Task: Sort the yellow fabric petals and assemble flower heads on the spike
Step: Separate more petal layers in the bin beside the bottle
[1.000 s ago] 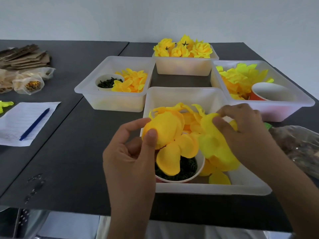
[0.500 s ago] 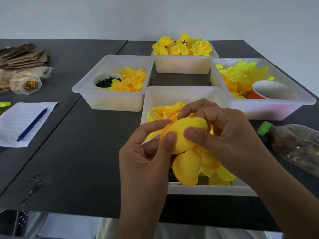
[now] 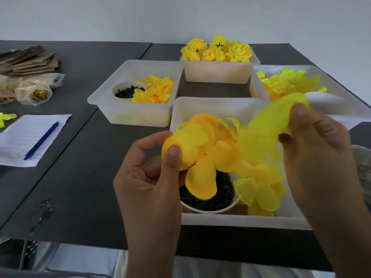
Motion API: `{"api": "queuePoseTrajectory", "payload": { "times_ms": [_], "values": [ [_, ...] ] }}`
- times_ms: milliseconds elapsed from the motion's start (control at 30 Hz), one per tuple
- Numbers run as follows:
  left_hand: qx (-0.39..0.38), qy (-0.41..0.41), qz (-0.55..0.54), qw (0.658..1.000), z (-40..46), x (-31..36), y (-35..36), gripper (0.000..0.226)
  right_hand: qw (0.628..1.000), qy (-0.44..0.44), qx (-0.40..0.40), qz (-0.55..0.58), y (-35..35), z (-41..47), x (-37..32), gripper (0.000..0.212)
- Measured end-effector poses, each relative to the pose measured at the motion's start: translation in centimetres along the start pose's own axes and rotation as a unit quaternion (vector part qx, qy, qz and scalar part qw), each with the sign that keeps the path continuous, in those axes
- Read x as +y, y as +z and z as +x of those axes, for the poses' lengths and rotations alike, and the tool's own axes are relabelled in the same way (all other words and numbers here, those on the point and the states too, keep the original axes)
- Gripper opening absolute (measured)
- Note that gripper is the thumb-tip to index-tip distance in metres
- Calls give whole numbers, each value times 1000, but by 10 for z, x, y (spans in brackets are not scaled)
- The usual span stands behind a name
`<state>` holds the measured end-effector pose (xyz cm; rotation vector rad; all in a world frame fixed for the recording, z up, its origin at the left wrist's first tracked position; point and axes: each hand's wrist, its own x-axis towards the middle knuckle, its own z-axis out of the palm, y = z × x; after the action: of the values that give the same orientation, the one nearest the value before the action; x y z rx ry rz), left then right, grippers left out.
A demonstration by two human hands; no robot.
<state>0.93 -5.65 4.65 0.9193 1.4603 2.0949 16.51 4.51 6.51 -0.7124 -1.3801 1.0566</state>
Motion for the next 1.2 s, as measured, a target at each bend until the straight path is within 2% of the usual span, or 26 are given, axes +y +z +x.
{"api": "queuePoseTrajectory", "payload": {
  "times_ms": [67, 100, 133, 200, 233, 267, 333, 367, 433, 500, 667, 733, 833, 933, 1000, 1033, 1133, 1200],
  "values": [
    [0, 6, 26, 1000, 2, 1, -5, 13, 998, 47, 38, -21, -10, 10, 0, 34],
    [-3, 7, 38, 999, 2, 2, -7, 13, 994, 53, 35, -94, -16, 17, 0, 31],
    [-8, 8, 47, 999, 2, 2, -8, 13, 978, 51, -1, -200, -20, 23, 1, 32],
    [-18, 4, 61, 998, -1, 3, -7, 11, 911, 58, -113, -392, -21, 30, 5, 38],
    [-24, 0, 67, 997, -2, 4, -6, 11, 883, 68, -144, -441, -18, 30, 5, 38],
    [-31, -4, 74, 997, -3, 5, -4, 11, 874, 68, -150, -458, -14, 27, 2, 42],
    [-51, -7, 94, 994, -6, 6, -1, 12, 894, 4, -152, -421, -4, 18, -13, 49],
    [-63, -5, 101, 993, -7, 6, 1, 12, 901, -25, -184, -392, 2, 14, -20, 46],
    [-87, -2, 103, 991, -10, 7, 5, 13, 899, -32, -275, -340, 14, 5, -30, 43],
    [-104, -13, 94, 990, -13, 8, 10, 16, 905, -15, -305, -297, 23, -3, -31, 29],
    [-115, -75, -13, 990, -13, 12, 12, 25, 950, -3, -227, -212, 24, -9, -26, 18],
    [-115, -72, -21, 991, -13, 12, 11, 24, 969, 3, -197, -147, 19, -10, -23, 12],
    [-82, -61, -15, 995, -10, 9, 6, 24, 988, 34, -140, 56, 7, -7, -20, 18],
    [-51, -39, 11, 998, -6, 6, -3, 21, 992, 48, -69, 97, -16, 6, -15, 23],
    [-42, -22, 30, 998, -4, 5, -6, 18, 997, 66, -41, -24, -28, 17, -10, 27],
    [-41, -13, 40, 998, -4, 5, -7, 16, 989, 74, -58, -111, -31, 21, -7, 28],
    [-31, 9, 70, 997, -6, 4, -7, 10, 922, 98, -190, -324, -29, 23, -1, 45],
    [-20, 22, 91, 995, -7, 3, -5, 7, 898, 62, -226, -373, -21, 16, -3, 51]
  ]
}}
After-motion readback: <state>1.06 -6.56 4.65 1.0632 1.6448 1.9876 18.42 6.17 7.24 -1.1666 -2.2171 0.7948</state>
